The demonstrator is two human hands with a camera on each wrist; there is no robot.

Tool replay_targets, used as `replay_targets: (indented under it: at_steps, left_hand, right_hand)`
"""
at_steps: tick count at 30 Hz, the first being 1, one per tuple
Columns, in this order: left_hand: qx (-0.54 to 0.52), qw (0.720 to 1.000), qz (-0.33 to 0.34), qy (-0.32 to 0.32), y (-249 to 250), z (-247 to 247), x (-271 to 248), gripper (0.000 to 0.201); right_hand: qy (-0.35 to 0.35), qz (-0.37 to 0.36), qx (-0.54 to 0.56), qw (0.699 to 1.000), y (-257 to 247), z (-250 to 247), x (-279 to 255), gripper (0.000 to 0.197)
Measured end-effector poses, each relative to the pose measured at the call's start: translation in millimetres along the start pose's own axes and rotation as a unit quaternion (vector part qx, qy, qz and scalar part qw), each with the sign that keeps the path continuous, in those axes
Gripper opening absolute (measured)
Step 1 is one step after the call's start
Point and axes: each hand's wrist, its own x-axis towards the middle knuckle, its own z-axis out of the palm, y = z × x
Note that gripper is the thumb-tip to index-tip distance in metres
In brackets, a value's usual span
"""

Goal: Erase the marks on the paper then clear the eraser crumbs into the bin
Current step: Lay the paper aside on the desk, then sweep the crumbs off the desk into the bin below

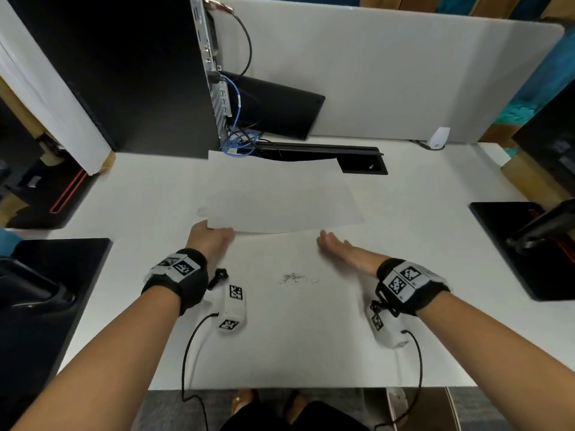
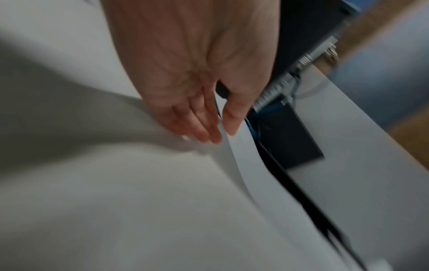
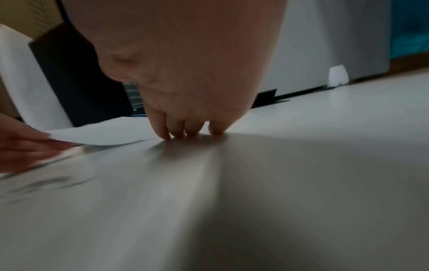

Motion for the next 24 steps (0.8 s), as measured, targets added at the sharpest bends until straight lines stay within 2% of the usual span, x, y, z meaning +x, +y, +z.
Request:
replay_targets:
  at_steps: [2, 4, 5, 7, 9, 12, 17, 19, 20, 22, 24]
  left_hand:
    - [0.084, 0.996, 0.042, -0.004, -12.3, 5.3, -3.4, 0.028]
    - [0.171, 0.982, 0.070, -0.038, -23.2, 8.7, -10.3, 0.050]
    - [0.240, 0.965, 0.086, -0.057, -29.3, 10.7, -14.1, 0.056]
    - [0.406, 0.903, 0.103, -0.091, -41.5, 17.0, -22.8, 0.063]
    - [0.497, 0.854, 0.087, -0.127, -49.1, 26.7, -32.8, 0.071]
    - [0.540, 0.817, 0.082, -0.185, -53.0, 48.3, -48.6, 0.077]
    - [0.543, 0.782, 0.107, -0.288, -53.9, 94.0, -84.0, 0.079]
    - [0.509, 0.783, 0.099, -0.343, -53.1, 105.6, -100.2, 0.074]
    - [0.469, 0.799, 0.087, -0.367, -52.1, 106.7, -106.5, 0.070]
    - [0.344, 0.855, 0.055, -0.385, -48.5, 99.1, -113.0, 0.062]
    - [0.259, 0.901, 0.056, -0.344, -43.3, 82.5, -111.1, 0.058]
  right_hand:
    - [-0.025, -0.001, -0.011, 1.000, -2.7, 22.1, 4.4, 0.053]
    - [-0.110, -0.078, -0.045, 0.990, -1.0, 36.7, 0.0, 0.056]
    - [-0.134, -0.109, -0.033, 0.984, 0.9, 37.5, -3.3, 0.056]
    - [-0.091, -0.132, 0.072, 0.984, 5.6, 30.0, -14.9, 0.054]
    - [-0.024, -0.125, 0.149, 0.981, 9.9, 17.8, -26.3, 0.054]
    - [0.030, -0.103, 0.158, 0.982, 22.8, 0.9, -32.7, 0.057]
    - [0.040, -0.091, 0.121, 0.988, 32.2, -16.9, -27.1, 0.063]
    - [0.036, -0.086, 0.098, 0.991, 30.4, -25.3, -20.1, 0.065]
    - [0.031, -0.081, 0.087, 0.992, 28.1, -27.8, -15.7, 0.066]
    - [0.013, -0.075, 0.066, 0.995, 20.8, -30.1, -6.6, 0.068]
    - [-0.010, -0.089, 0.045, 0.995, 9.0, -27.6, 2.4, 0.068]
